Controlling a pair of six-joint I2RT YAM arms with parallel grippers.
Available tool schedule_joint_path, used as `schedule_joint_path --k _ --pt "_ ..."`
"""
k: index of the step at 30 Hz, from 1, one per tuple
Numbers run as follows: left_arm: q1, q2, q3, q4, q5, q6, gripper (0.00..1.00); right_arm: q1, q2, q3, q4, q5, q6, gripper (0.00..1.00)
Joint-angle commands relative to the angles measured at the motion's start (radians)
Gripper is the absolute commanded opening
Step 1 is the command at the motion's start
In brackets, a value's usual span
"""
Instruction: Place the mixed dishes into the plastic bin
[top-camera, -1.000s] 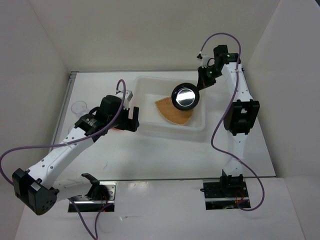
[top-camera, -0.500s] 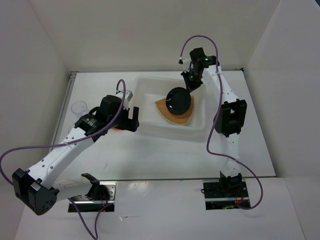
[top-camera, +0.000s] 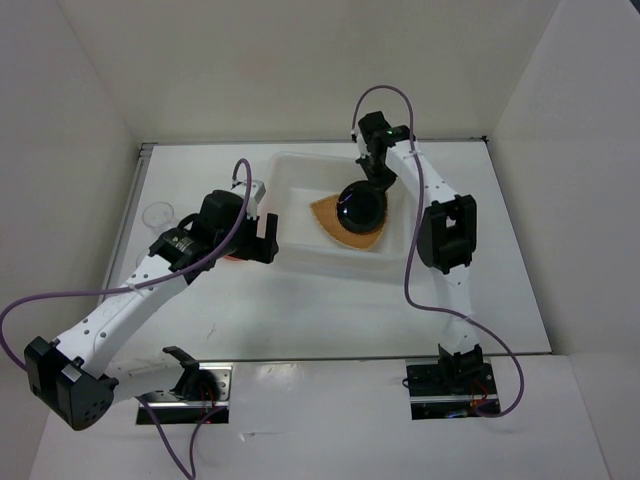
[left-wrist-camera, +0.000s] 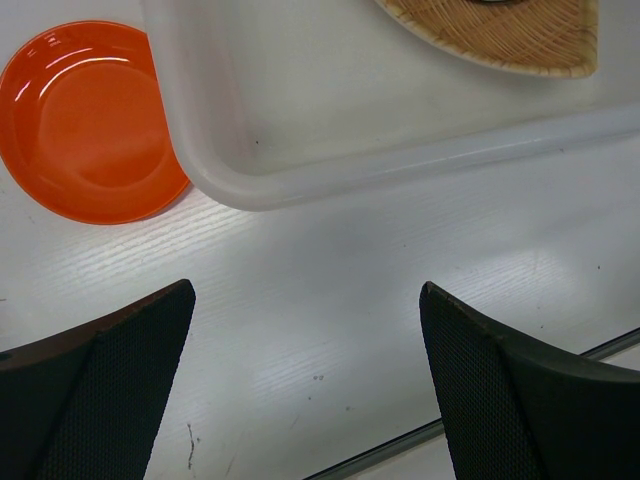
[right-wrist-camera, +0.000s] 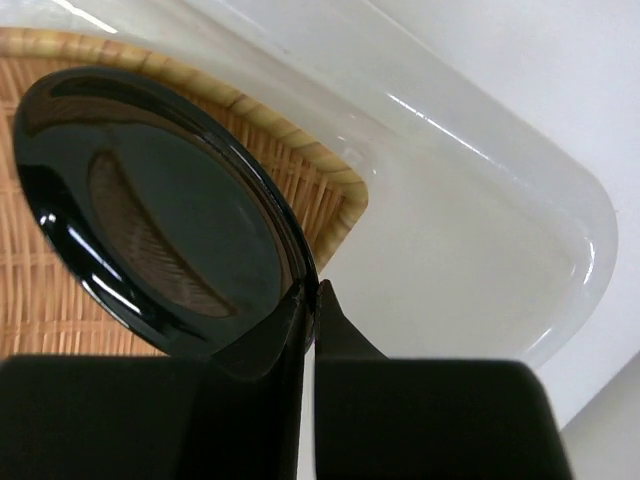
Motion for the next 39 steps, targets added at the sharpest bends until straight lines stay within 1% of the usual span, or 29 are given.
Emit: schedule_joint_path --k 1,5,6,7,10,11,13,14,17,18,20,22,23,24,25,26,27,28,29,30,31,32,33,34,35,38,39 --pt "0.005 -0.010 -0.008 0.034 0.012 0.014 1.00 0.041 0.006 -0.023 0.062 0.107 0.011 0.00" --pt "0.005 -0.010 -0.008 0.034 0.012 0.014 1.00 0.062 0.015 -0.059 0.081 0.170 0.011 0.00" --pt "0.005 -0.010 -0.008 0.034 0.012 0.014 1.00 0.062 0.015 -0.059 0.082 0.182 0.011 0.02" --pt "0.005 -0.010 -0.008 0.034 0.012 0.014 1.00 0.072 0.015 -0.059 0.091 0.191 0.011 0.09" --pt "0.005 -0.010 -0.008 0.034 0.012 0.014 1.00 0.072 0.015 -0.079 0.091 0.237 0.021 0.25" --pt "0.005 -0.010 -0.008 0.034 0.012 0.014 1.00 0.072 0.002 -0.094 0.103 0.246 0.021 0.36" --pt "0.005 -0.010 -0.008 0.034 0.012 0.014 1.00 0.072 -0.014 -0.112 0.115 0.256 0.021 0.45" --pt "0.005 -0.010 -0.008 0.034 0.012 0.014 1.00 0.072 -0.024 -0.122 0.129 0.256 0.021 0.57" --pt "0.005 -0.010 0.008 0.021 -0.010 0.014 1.00 0.072 -0.057 -0.134 0.138 0.276 0.021 0.72" --pt "0.017 -0.022 0.009 0.011 -0.048 0.001 1.00 0.072 -0.080 -0.134 0.138 0.276 0.030 0.74" --pt "0.040 -0.068 0.009 0.011 -0.076 -0.010 1.00 0.052 -0.116 -0.143 0.149 0.277 0.039 0.74" --pt "0.049 -0.092 -0.004 0.020 -0.126 -0.031 1.00 0.017 -0.207 -0.154 0.149 0.227 0.051 0.75" --pt "0.050 -0.101 -0.004 0.020 -0.142 -0.047 1.00 -0.034 -0.242 -0.164 0.160 0.155 0.065 0.75" --pt "0.050 -0.102 -0.004 0.020 -0.162 -0.057 1.00 -0.063 -0.324 -0.181 0.169 0.115 0.065 0.75" --pt "0.059 -0.082 -0.004 0.010 -0.175 -0.067 1.00 -0.098 -0.369 -0.236 0.178 0.064 0.065 0.77" --pt "0.094 -0.068 -0.004 0.010 -0.176 -0.067 1.00 -0.135 -0.412 -0.275 0.187 -0.064 0.065 0.79" --pt "0.127 -0.028 0.008 -0.002 -0.141 -0.067 1.00 -0.211 -0.493 -0.375 0.216 -0.130 0.065 0.81" --pt "0.172 -0.005 0.009 -0.003 -0.104 -0.077 1.00 -0.241 -0.532 -0.434 0.233 -0.182 0.065 0.81" --pt "0.282 0.018 0.018 -0.003 -0.052 -0.078 1.00 -0.272 -0.564 -0.492 0.262 -0.215 0.065 0.81" --pt "0.337 0.041 0.018 -0.003 0.008 -0.087 1.00 -0.272 -0.590 -0.547 0.273 -0.215 0.056 0.81" --pt "0.390 0.068 0.018 0.025 0.147 -0.087 1.00 -0.272 -0.644 -0.653 0.285 -0.215 0.056 0.81" --pt "0.471 0.069 -0.008 0.052 0.221 -0.099 1.00 -0.272 -0.672 -0.702 0.298 -0.205 0.042 0.81" --pt "0.500 0.069 -0.024 0.074 0.273 -0.131 1.00 -0.272 -0.699 -0.782 0.310 -0.204 0.028 0.81" --pt "0.522 0.069 -0.040 0.117 0.313 -0.145 1.00 -0.283 -0.751 -0.810 0.310 -0.204 0.018 0.81" --pt "0.557 0.079 -0.054 0.129 0.376 -0.156 1.00 -0.283 -0.773 -0.827 0.310 -0.204 0.005 0.82" --pt "0.582 0.142 -0.064 0.157 0.456 -0.176 1.00 -0.306 -0.836 -0.852 0.254 -0.229 -0.025 0.82" --pt "0.609 0.194 -0.064 0.157 0.470 -0.176 1.00 -0.316 -0.850 -0.867 0.243 -0.264 -0.025 0.82"
